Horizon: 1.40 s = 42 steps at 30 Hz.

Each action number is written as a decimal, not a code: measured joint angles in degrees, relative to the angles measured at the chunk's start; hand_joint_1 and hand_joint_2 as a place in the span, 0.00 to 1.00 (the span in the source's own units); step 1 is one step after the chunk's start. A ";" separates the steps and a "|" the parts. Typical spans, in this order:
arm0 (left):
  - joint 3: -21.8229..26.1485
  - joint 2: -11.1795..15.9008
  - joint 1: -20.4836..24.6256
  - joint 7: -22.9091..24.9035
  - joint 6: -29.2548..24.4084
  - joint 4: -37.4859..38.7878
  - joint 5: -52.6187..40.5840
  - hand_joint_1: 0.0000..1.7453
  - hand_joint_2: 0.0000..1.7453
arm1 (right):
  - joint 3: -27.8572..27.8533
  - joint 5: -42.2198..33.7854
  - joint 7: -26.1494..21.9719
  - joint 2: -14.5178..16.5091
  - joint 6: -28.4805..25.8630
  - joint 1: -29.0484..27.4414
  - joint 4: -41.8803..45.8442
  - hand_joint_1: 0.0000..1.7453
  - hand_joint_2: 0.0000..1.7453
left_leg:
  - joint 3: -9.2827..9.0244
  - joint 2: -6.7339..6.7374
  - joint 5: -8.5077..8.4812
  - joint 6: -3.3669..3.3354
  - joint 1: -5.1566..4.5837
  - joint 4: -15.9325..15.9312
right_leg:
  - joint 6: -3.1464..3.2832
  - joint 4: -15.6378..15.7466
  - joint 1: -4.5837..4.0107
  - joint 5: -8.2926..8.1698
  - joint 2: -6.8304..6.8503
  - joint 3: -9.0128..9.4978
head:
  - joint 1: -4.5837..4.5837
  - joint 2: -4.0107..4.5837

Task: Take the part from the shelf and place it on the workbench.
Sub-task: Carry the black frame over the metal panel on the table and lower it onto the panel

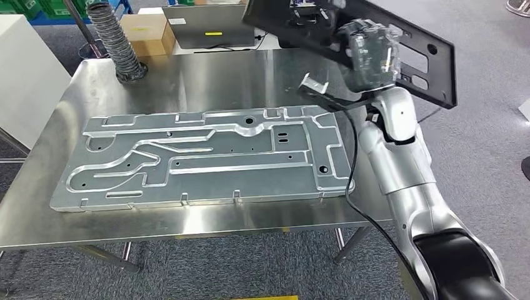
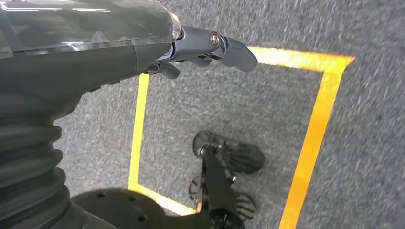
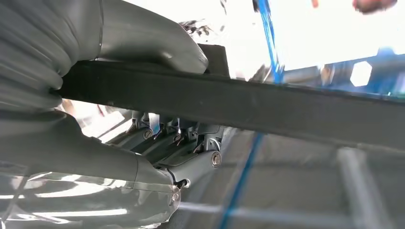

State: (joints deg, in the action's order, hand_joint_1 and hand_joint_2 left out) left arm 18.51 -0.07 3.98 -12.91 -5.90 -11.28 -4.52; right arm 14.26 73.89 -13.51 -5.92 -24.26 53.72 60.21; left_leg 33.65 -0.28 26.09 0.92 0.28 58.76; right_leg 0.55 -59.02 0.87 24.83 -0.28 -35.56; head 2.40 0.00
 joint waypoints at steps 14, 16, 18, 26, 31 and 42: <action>0.25 0.13 0.96 1.13 -0.48 0.00 -1.60 0.00 1.00 | 21.37 9.41 -5.00 11.86 6.26 7.91 -27.26 0.78 1.00 | 1.15 0.05 -2.27 -0.93 -0.15 -0.98 | 0.02 0.51 -0.94 0.84 -0.03 1.23 | 0.00 0.00; 0.32 0.09 0.99 1.15 -0.49 0.00 -1.74 0.00 1.00 | 22.35 8.98 -4.36 13.09 5.67 7.92 -28.56 0.78 1.00 | 0.76 0.08 -2.60 -1.51 0.18 -1.73 | -0.54 -0.76 -1.01 1.90 0.00 0.77 | -0.01 0.00; 0.37 0.07 1.06 1.15 -0.49 0.00 -1.87 0.00 1.00 | 22.98 8.14 -3.61 13.88 4.52 7.89 -29.63 0.78 1.00 | 0.53 0.11 -2.75 -1.92 0.31 -2.13 | -0.94 -6.69 -0.88 5.03 0.01 -2.03 | -0.02 0.00; 0.49 -0.09 0.93 0.94 -0.61 0.00 -2.50 0.00 1.00 | 23.66 5.79 0.27 15.37 0.24 6.82 -32.11 0.78 1.00 | 0.45 -0.28 -1.77 -1.36 0.06 -1.21 | -0.38 -0.89 -0.82 -0.38 0.14 -0.85 | -0.01 0.00; 0.79 -0.28 0.97 0.79 -0.68 0.00 -2.79 0.00 1.00 | 23.54 5.45 3.60 16.34 0.10 6.78 -33.43 0.78 1.00 | 0.80 -0.11 -0.60 0.03 0.05 0.00 | 0.89 1.13 -0.75 -0.82 0.05 0.07 | 0.00 0.00; 1.42 -0.35 1.19 0.71 -0.67 0.00 -3.40 0.00 1.00 | 23.50 6.42 6.21 17.71 3.44 6.73 -36.45 0.78 1.00 | 0.62 -0.01 -1.84 0.89 0.81 -0.80 | 0.25 1.06 -0.61 -0.24 -0.16 0.72 | -0.01 0.00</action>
State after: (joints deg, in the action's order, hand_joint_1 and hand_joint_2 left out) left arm 19.93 -0.42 5.17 -12.20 -6.57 -11.28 -7.92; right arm 37.75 80.31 -7.29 11.79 -20.81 60.44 23.76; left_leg 34.27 -0.29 24.25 1.81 1.09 57.95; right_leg 0.79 -57.96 0.26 24.59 -0.44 -34.84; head 2.40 0.00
